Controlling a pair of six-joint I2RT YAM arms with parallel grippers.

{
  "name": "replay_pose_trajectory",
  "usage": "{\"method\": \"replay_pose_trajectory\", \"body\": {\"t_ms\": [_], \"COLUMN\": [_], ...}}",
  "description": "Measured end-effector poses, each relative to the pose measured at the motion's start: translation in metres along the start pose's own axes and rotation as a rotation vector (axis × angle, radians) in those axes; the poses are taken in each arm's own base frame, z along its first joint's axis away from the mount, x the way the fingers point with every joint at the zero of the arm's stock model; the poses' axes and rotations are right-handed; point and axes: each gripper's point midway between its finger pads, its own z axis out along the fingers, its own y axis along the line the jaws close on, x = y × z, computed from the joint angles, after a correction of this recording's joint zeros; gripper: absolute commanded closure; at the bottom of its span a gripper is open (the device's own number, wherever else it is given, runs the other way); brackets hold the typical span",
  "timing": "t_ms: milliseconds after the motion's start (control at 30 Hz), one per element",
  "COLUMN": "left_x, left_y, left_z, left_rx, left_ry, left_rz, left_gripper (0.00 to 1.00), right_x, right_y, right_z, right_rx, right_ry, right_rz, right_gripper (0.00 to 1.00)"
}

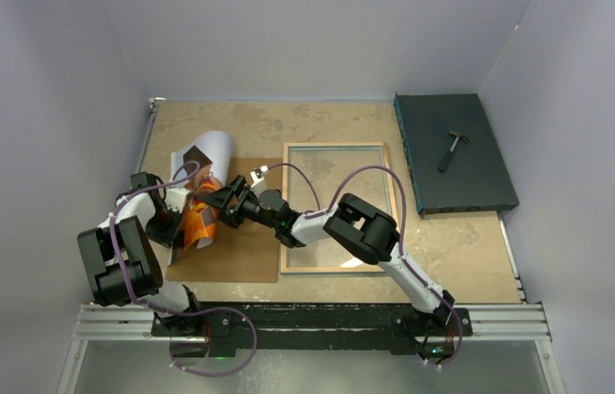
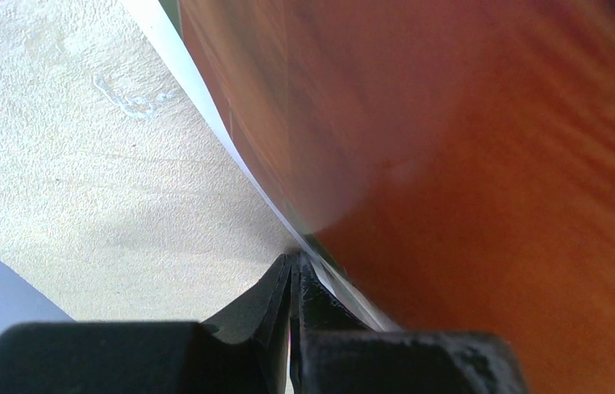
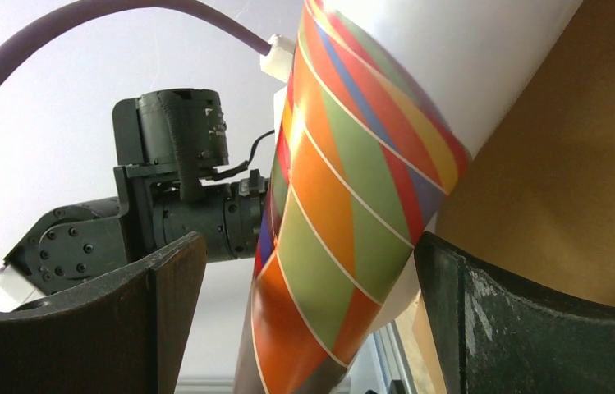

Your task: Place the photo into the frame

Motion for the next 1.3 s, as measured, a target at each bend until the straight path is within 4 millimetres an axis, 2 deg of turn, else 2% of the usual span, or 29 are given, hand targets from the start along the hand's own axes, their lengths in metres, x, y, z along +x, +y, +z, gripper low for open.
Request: {"method": "replay_pose_trajectory", "body": {"t_ms": [167,300,467,600,800,1033,1200,1300], "left_x": [0.000,0.000,0.001,0.002,0.002,0.002,0.002,0.001], "left_y": [0.000,-0.001,-0.002,-0.003,-0.004,-0.004,-0.004,-0.003], "left_z": [0.000,0.000,-0.001,-0.001,-0.001,-0.001,-0.001,-0.002], "left_rx": [0.002,0.004,0.010,0.014,0.018,0.018,0.017,0.014], "left_ry": [0.001,0.001,0.005,0.007,0.008,0.008,0.006,0.003], "left_rz": [0.000,0.000,0.000,0.000,0.000,0.001,0.001,0.001], "left_gripper": [1.00,1.00,1.00,1.00,1.00,1.00,1.00,1.00], "right_x": [-0.006,-0.013,-0.021,-0.023,-0.022,-0.023,-0.035,-0.043], "right_y": [-0.001,0.017,0.052,0.066,0.060,0.027,0.042,0.048], "right_z": [-0.011,-0.014,-0.020,-0.023,-0.026,-0.041,-0.059,-0.064], "right_rx": [-0.015,-0.065,-0.158,-0.207,-0.195,-0.051,0.010,0.041], "right_ry": [-0.013,-0.025,-0.044,-0.050,-0.045,-0.030,-0.032,-0.037], "right_rz": [-0.003,-0.010,-0.024,-0.034,-0.022,-0.041,-0.115,-0.167], "right_gripper": [0.01,0.01,0.01,0.01,0.01,0.06,0.20,0.24]}}
